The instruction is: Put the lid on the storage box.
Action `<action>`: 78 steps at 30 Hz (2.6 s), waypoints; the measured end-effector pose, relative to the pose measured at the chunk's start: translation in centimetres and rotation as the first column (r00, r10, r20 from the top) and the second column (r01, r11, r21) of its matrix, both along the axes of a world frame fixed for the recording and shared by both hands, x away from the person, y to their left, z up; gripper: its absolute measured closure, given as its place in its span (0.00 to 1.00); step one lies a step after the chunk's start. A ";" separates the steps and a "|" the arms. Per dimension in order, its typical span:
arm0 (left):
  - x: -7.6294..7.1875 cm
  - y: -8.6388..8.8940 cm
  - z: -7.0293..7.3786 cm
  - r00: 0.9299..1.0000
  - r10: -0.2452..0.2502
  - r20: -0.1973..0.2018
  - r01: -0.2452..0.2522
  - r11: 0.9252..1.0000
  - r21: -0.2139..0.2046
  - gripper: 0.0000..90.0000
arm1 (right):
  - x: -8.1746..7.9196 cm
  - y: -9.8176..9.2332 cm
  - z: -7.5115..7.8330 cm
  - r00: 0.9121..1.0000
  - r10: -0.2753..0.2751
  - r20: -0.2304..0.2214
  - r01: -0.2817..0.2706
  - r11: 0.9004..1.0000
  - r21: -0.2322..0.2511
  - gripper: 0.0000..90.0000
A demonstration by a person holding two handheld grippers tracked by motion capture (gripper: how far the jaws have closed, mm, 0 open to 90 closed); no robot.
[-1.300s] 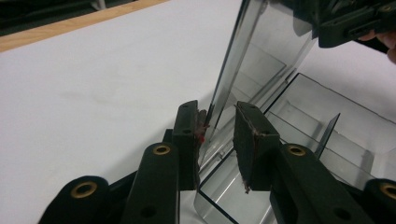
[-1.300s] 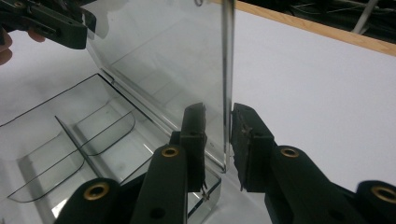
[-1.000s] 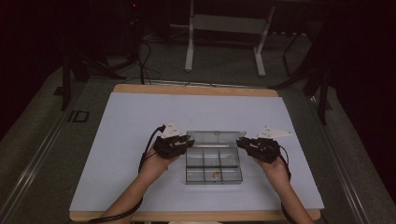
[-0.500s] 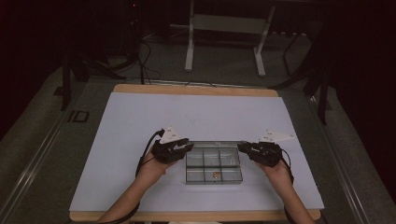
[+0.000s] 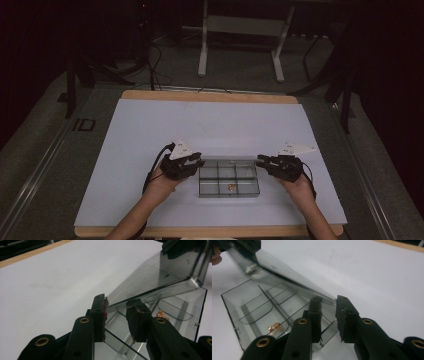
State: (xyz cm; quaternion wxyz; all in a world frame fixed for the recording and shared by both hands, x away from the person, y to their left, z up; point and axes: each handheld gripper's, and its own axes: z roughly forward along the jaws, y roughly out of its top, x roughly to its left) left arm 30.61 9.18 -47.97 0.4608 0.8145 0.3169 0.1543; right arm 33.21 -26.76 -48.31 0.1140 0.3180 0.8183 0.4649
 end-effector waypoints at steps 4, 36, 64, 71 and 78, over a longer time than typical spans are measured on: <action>-0.1 0.1 -0.3 1.000 -0.001 -0.010 0.001 1.000 -0.004 0.76 | 0.0 -0.2 -0.2 1.000 -0.001 -0.012 0.001 1.000 -0.002 0.79; -0.9 0.6 -2.3 0.997 0.012 -0.083 -0.008 0.999 0.043 0.64 | -0.2 -1.4 -2.5 0.996 -0.018 -0.090 0.020 1.000 0.020 0.66; -0.2 2.9 -4.6 0.986 0.121 -0.112 -0.122 0.993 -0.003 0.38 | -0.2 -2.3 -3.3 0.996 -0.082 -0.020 0.081 0.996 -0.029 0.41; -0.1 3.7 -4.8 0.985 0.133 -0.107 -0.141 0.988 -0.068 0.16 | -0.1 -2.3 -3.2 0.999 -0.050 -0.021 0.051 0.998 0.047 0.16; -0.2 3.9 -4.6 0.989 0.135 -0.064 -0.142 0.984 -0.111 0.04 | 0.0 -2.4 -3.5 0.997 -0.071 0.006 0.070 0.996 0.054 0.16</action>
